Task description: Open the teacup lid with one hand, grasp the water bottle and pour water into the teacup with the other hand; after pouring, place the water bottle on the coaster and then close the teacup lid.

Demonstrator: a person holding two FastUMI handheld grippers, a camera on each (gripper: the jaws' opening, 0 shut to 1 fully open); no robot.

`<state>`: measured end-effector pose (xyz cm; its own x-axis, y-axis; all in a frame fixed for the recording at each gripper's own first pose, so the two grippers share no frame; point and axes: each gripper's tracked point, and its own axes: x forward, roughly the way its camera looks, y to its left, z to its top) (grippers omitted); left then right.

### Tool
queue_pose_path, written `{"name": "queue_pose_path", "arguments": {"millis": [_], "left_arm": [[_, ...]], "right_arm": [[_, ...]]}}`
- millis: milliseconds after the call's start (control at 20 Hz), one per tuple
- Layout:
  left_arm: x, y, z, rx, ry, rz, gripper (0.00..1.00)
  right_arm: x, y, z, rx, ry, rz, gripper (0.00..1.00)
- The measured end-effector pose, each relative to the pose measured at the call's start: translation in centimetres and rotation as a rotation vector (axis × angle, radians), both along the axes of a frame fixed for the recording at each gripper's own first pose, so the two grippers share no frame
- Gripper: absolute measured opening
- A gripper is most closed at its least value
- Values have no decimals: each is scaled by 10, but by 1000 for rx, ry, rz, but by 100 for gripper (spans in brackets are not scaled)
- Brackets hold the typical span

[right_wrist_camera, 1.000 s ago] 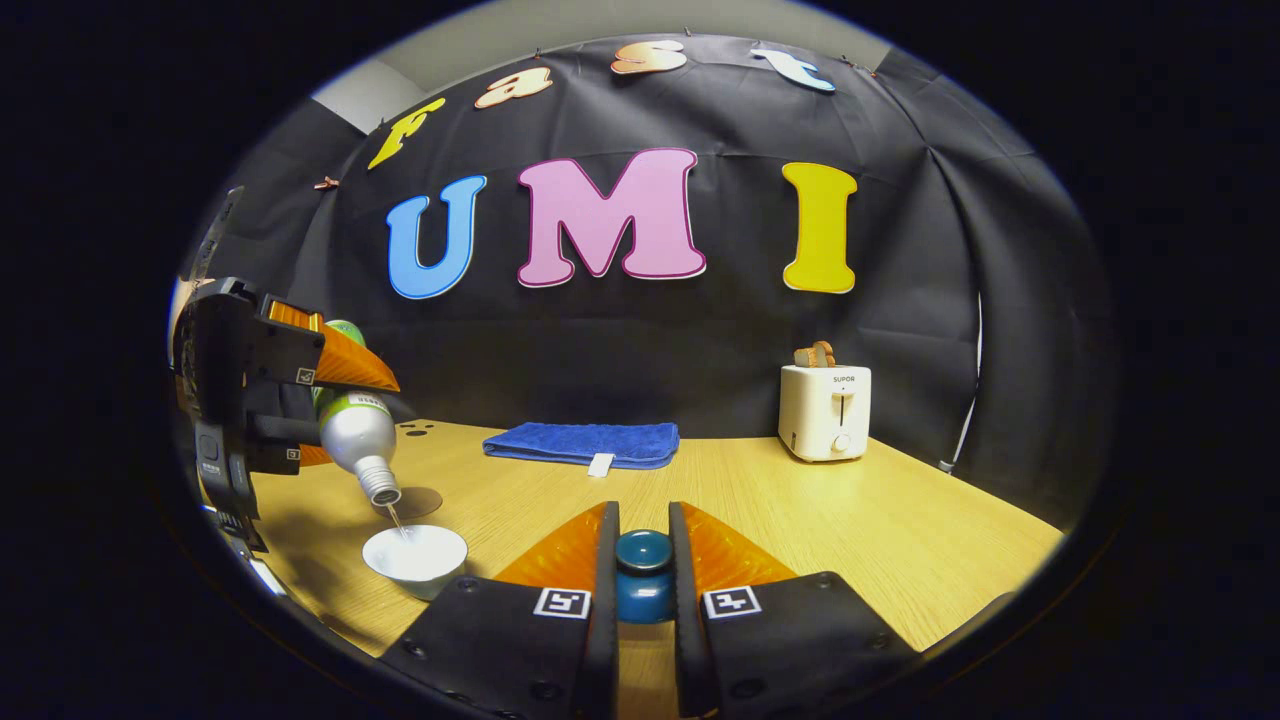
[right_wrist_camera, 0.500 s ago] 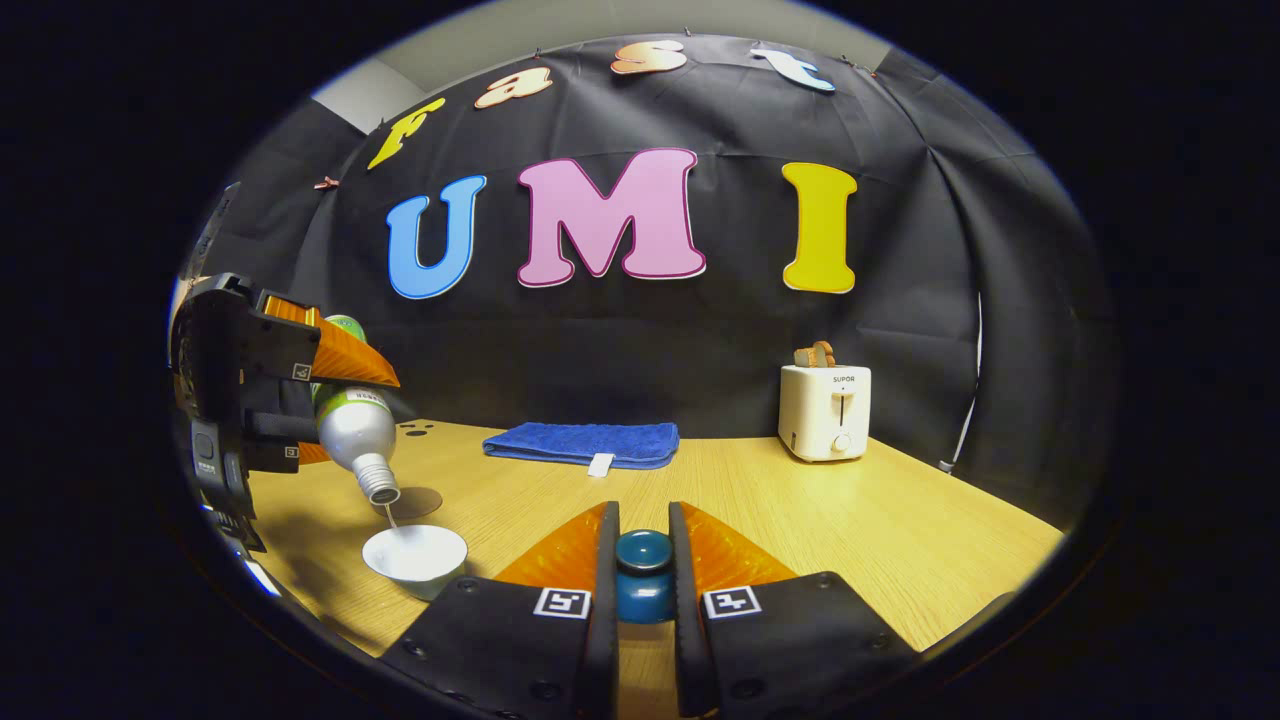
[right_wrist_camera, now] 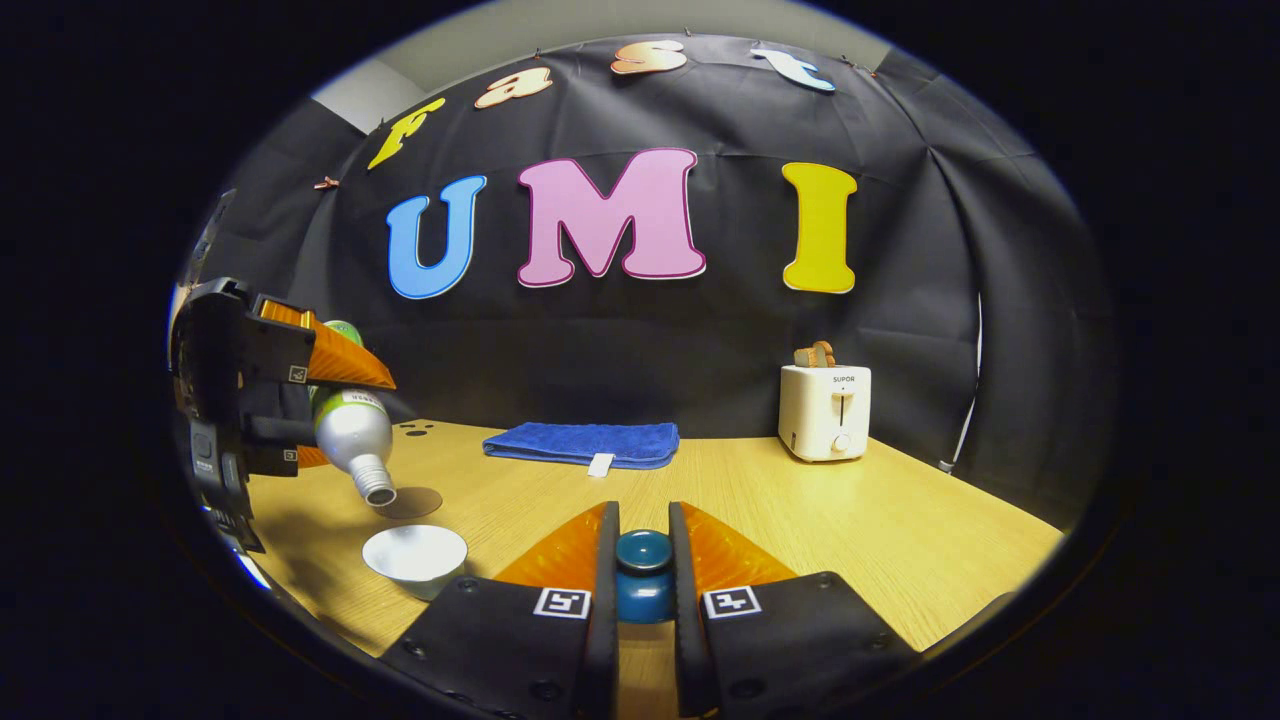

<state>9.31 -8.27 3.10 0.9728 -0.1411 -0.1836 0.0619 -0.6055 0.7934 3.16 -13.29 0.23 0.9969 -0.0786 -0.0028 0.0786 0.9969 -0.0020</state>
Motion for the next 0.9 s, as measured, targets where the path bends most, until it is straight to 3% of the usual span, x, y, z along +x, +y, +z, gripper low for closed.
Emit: {"name": "queue_pose_path", "arguments": {"millis": [250,400,600,900], "left_arm": [[0,-2,0,-45,6,-22,80],[2,-1,2,-192,13,-38,80],[0,12,19,-433,-3,-16,79],[-6,34,45,-974,-17,39,79]], "right_arm": [[0,0,0,0,0,0,26],[0,0,0,0,0,0,26],[0,0,0,0,0,0,26],[0,-5,0,-1,-1,-25,26]]}}
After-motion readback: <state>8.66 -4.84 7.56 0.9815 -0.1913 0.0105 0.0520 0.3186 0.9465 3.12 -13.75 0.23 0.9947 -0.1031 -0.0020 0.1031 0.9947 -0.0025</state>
